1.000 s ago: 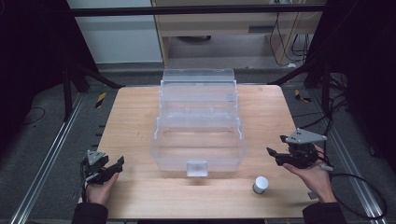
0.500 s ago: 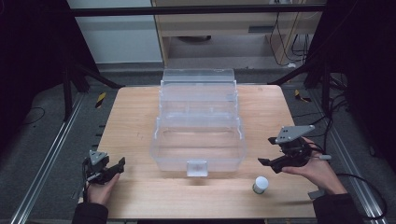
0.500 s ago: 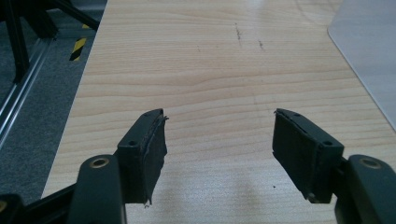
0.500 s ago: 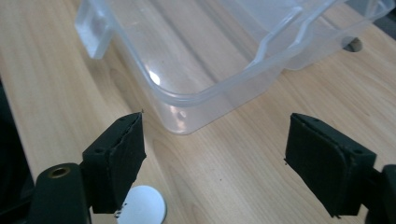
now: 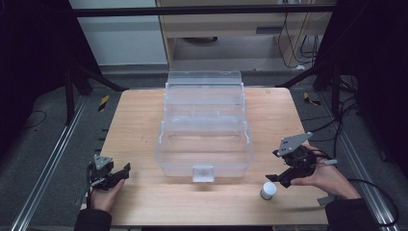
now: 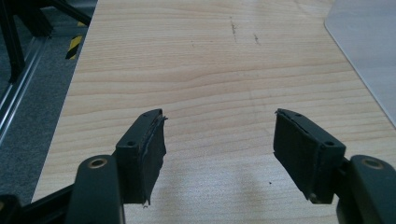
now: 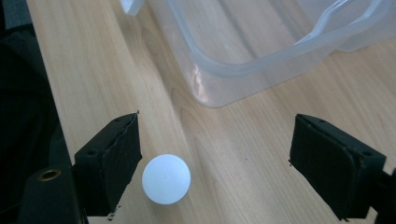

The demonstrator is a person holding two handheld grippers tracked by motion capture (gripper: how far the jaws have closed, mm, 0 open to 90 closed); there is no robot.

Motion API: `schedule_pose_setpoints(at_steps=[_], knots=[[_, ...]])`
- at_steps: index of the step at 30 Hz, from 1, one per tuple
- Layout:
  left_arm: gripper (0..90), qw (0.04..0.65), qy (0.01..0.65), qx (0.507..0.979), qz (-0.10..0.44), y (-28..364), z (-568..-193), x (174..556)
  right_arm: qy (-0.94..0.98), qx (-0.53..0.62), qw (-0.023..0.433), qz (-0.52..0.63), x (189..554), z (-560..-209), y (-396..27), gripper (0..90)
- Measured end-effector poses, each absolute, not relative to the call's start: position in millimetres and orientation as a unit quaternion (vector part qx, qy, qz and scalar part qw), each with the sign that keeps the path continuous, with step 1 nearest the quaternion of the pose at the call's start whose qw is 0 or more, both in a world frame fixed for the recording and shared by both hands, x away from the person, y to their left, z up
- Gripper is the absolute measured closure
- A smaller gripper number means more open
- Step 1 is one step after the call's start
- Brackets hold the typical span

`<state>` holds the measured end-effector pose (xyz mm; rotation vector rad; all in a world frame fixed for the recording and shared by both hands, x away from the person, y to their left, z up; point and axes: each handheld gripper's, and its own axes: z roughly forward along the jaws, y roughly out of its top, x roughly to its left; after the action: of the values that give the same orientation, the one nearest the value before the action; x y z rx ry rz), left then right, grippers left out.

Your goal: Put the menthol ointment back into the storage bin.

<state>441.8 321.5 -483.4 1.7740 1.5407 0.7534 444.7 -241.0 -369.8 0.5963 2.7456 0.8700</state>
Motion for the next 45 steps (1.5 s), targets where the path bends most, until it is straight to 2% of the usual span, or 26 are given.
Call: schedule_pose_setpoints(at_steps=[19,23,24,28,45], knots=[[32.0,0.326,0.587,0.684,0.287,320.8,-483.8,442.6,0.963,0.14,0.056,0.222,440.5,-395.6,-230.4,18.6],[31.9,0.325,0.586,0.685,0.286,320.7,-483.9,442.8,0.97,0.128,0.049,0.201,440.0,-401.3,-226.7,21.9],[31.7,0.325,0.586,0.685,0.286,320.7,-483.8,442.9,0.973,0.123,0.048,0.191,439.7,-403.1,-225.4,26.6],[31.5,0.325,0.586,0.685,0.285,320.4,-483.9,443.0,0.977,0.11,0.039,0.178,440.2,-408.8,-222.5,31.3],[31.5,0.323,0.584,0.689,0.283,319.9,-484.1,443.3,0.989,0.079,0.03,0.124,441.8,-421.6,-214.4,39.7]])
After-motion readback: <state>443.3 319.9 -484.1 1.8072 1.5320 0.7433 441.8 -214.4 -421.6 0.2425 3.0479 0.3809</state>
